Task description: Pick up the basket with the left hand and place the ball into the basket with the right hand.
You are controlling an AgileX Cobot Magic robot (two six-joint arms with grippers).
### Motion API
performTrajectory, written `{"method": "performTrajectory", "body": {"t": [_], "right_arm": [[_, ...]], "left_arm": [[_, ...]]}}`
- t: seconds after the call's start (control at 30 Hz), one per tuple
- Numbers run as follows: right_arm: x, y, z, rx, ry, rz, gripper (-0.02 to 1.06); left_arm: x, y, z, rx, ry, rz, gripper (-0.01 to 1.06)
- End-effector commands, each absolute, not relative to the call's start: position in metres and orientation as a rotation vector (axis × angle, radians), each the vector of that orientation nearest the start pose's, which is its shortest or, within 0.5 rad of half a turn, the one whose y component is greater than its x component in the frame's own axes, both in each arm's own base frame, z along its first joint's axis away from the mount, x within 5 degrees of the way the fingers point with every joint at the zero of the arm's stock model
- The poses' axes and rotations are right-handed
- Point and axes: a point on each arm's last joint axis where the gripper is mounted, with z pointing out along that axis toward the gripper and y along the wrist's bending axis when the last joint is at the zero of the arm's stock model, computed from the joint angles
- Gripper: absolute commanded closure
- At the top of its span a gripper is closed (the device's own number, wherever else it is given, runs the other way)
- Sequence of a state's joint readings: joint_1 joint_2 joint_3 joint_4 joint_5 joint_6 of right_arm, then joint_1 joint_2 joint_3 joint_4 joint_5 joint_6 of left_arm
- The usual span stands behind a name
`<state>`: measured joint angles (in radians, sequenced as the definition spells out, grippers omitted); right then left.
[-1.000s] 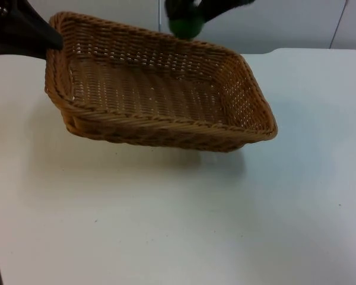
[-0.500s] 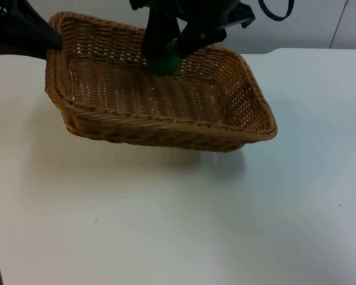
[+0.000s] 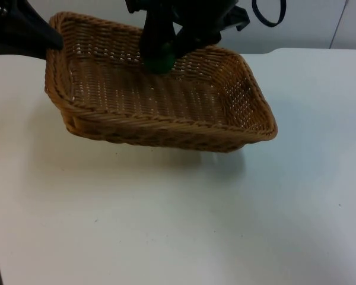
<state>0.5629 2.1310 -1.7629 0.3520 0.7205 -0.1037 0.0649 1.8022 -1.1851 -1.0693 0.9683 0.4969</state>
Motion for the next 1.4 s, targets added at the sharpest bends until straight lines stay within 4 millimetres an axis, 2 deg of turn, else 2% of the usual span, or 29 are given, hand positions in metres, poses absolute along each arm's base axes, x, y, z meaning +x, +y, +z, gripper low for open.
{"method": "performTrajectory", "body": {"t": [0.0,0.1,0.43,0.53,0.83,0.9,1.0,1.03,1.2,1.23,1.3,1.37], "right_arm": [[0.395,0.278,0.219,-0.594,2.527,0.591,0.71],[0.396,0.279,0.215,-0.594,2.534,0.589,0.63],[0.399,0.280,0.215,-0.578,2.502,0.586,0.45],[0.399,0.280,0.214,-0.580,2.508,0.585,0.33],[0.399,0.279,0.215,-0.577,2.506,0.585,0.31],[0.400,0.279,0.220,-0.582,2.493,0.584,0.31],[0.404,0.278,0.238,-0.603,2.471,0.533,0.32],[0.404,0.278,0.238,-0.603,2.471,0.533,0.32],[0.413,0.270,0.291,-0.612,2.415,0.365,0.34],[0.413,0.270,0.291,-0.612,2.415,0.365,0.34],[0.414,0.266,0.312,-0.605,2.394,0.310,0.41],[0.413,0.260,0.334,-0.609,2.369,0.237,0.58]], "left_arm": [[0.358,-0.045,0.232,-0.254,2.546,-1.214,1.05],[0.358,-0.045,0.232,-0.254,2.546,-1.214,1.05],[0.358,-0.045,0.232,-0.254,2.546,-1.214,1.05],[0.359,-0.044,0.232,-0.256,2.545,-1.212,1.05],[0.359,-0.044,0.232,-0.256,2.545,-1.212,1.05],[0.359,-0.044,0.232,-0.258,2.543,-1.208,1.05],[0.360,-0.044,0.232,-0.264,2.538,-1.203,1.05],[0.360,-0.044,0.232,-0.264,2.538,-1.203,1.05],[0.360,-0.044,0.232,-0.267,2.536,-1.198,1.05],[0.360,-0.044,0.232,-0.267,2.536,-1.198,1.05],[0.360,-0.044,0.232,-0.267,2.536,-1.198,1.05],[0.360,-0.044,0.232,-0.267,2.536,-1.198,1.05]]}}
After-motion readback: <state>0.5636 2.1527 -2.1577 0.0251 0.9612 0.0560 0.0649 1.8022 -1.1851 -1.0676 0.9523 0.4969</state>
